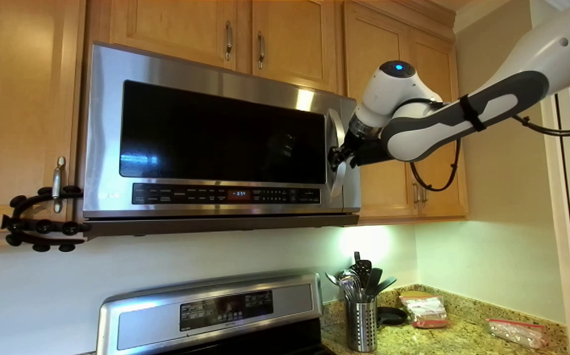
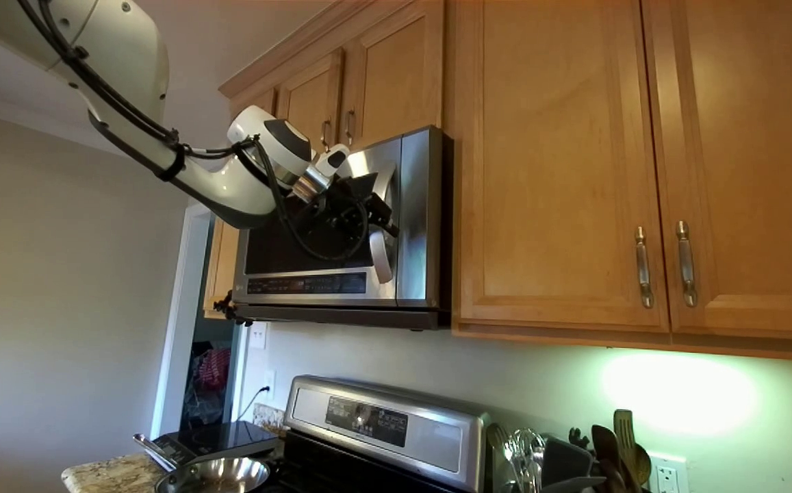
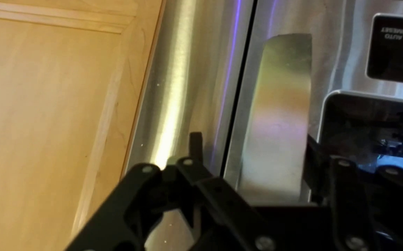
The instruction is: Open the microwave
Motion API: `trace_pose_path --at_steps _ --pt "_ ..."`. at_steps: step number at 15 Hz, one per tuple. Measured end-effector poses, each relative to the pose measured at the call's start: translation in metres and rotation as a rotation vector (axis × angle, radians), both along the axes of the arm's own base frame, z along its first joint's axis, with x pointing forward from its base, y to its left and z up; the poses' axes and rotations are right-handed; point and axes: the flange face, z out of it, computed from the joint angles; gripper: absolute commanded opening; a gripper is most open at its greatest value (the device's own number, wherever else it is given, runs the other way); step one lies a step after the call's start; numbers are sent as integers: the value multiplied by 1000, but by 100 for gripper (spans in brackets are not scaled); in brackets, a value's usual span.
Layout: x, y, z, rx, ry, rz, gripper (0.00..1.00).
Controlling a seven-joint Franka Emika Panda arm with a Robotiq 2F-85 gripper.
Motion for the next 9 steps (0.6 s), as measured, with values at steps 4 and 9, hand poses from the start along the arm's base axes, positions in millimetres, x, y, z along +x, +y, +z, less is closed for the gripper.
trace_pose_path --at_steps 4,9 --pt "4 7 -4 21 31 28 17" --pt "4 2 0 91 39 33 15"
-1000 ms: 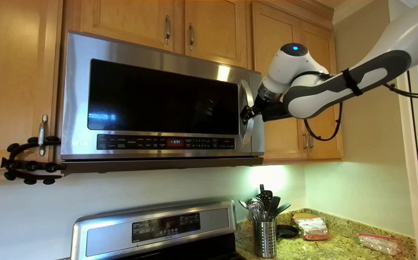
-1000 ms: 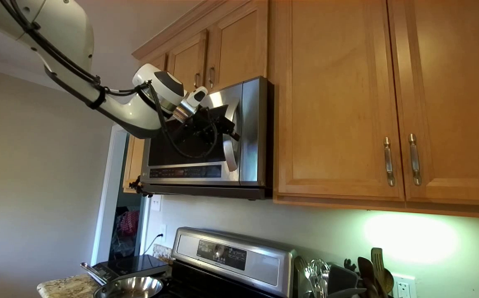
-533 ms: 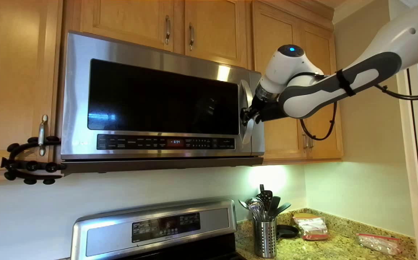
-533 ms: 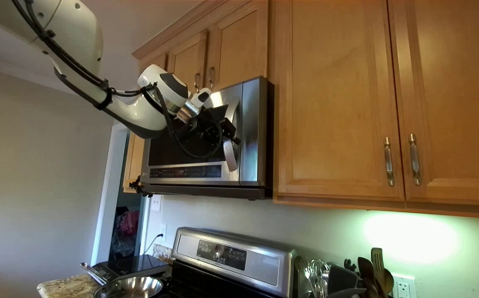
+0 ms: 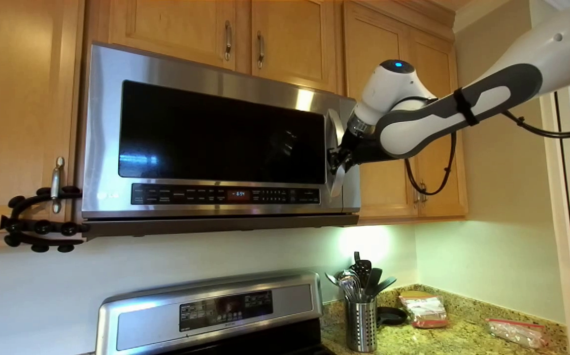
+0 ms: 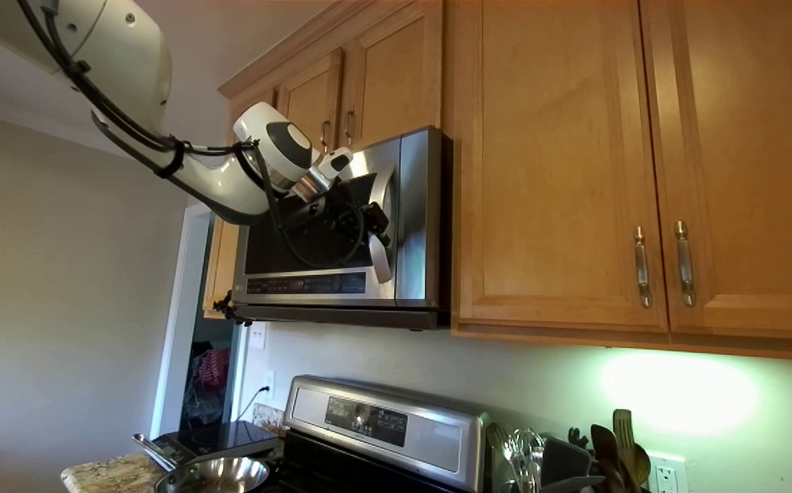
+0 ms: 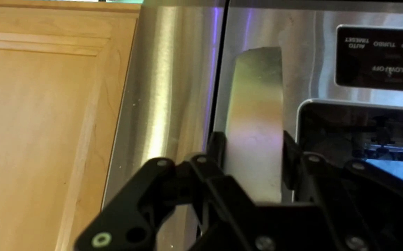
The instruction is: Open the microwave
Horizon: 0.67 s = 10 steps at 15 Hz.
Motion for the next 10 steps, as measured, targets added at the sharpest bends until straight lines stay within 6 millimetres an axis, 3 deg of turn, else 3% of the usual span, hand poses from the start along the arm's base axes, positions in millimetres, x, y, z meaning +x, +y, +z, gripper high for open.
trace_pose_path --at_steps 10 --pt "-7 3 7 45 69 -4 15"
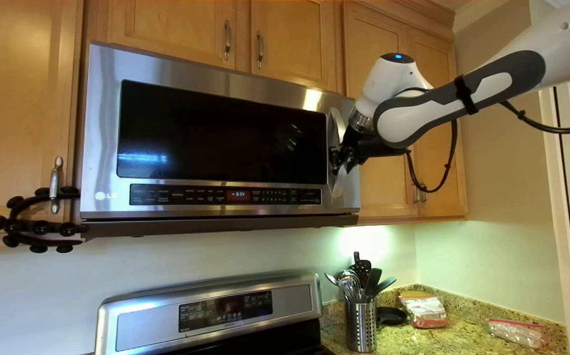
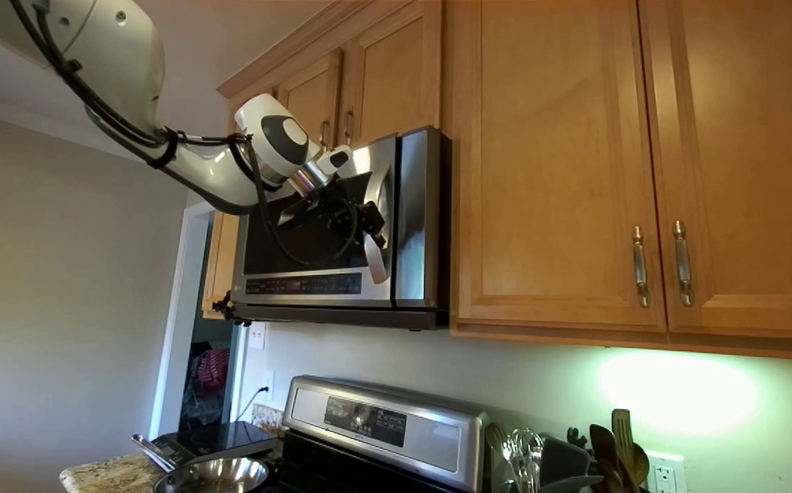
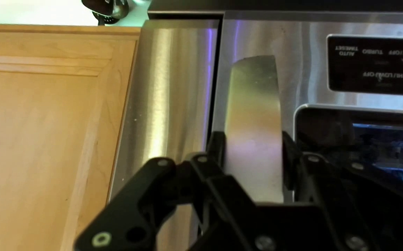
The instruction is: Open the microwave
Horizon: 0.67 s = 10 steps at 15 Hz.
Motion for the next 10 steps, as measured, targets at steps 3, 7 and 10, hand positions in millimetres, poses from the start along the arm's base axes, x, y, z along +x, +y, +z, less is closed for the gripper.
trace_pose_path --at_steps 3,7,10 --pt "-33 21 9 8 85 -50 15" --pt "-73 50 17 9 174 -88 15" --pt "-94 63 22 35 216 -95 36"
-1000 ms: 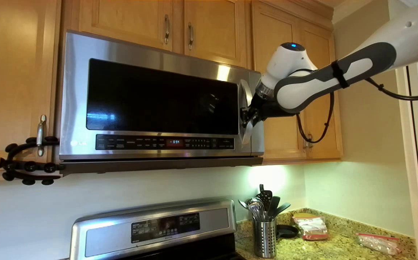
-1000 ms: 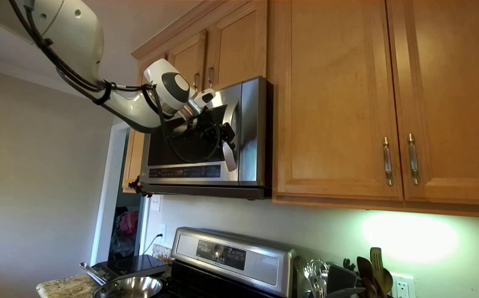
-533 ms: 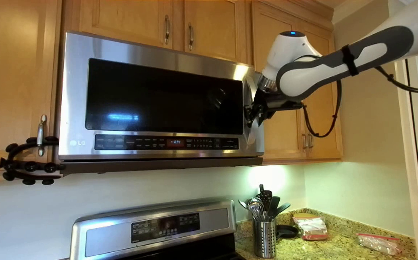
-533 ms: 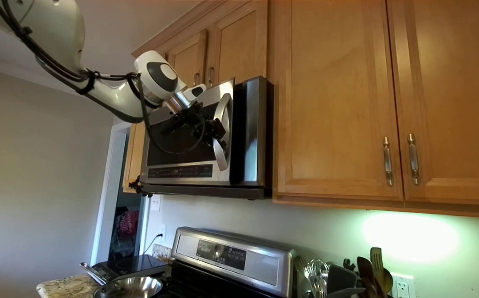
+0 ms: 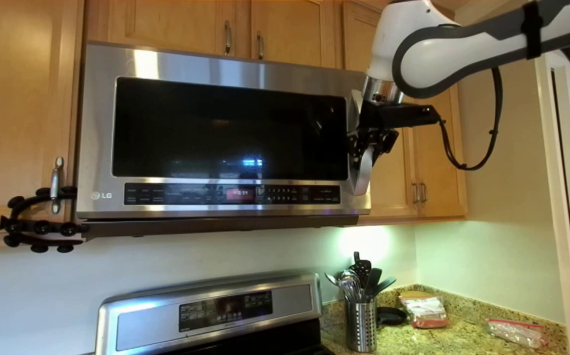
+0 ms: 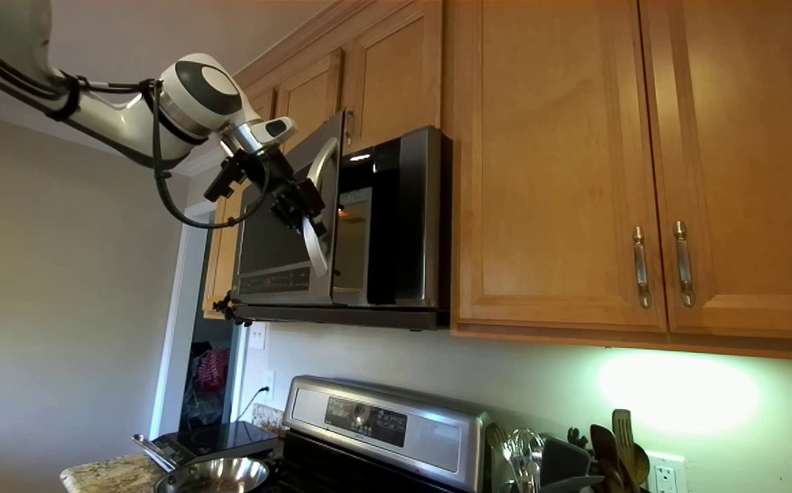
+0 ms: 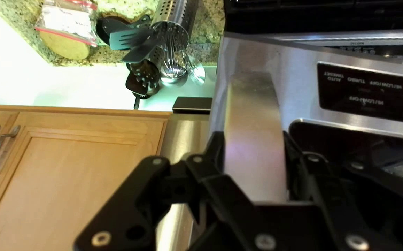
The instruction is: Open the microwave
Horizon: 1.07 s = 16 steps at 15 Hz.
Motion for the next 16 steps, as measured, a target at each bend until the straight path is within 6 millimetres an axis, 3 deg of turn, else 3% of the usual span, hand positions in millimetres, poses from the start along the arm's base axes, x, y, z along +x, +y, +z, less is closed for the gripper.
trace_pose_path --at_steps 1,3,7,12,16 --pt "-5 3 1 9 9 -1 65" --pt "-12 7 3 17 26 1 69" --pt "-20 27 -21 29 198 47 95" --pt "-31 67 -51 66 380 95 100" --pt "-45 72 -55 51 477 57 100"
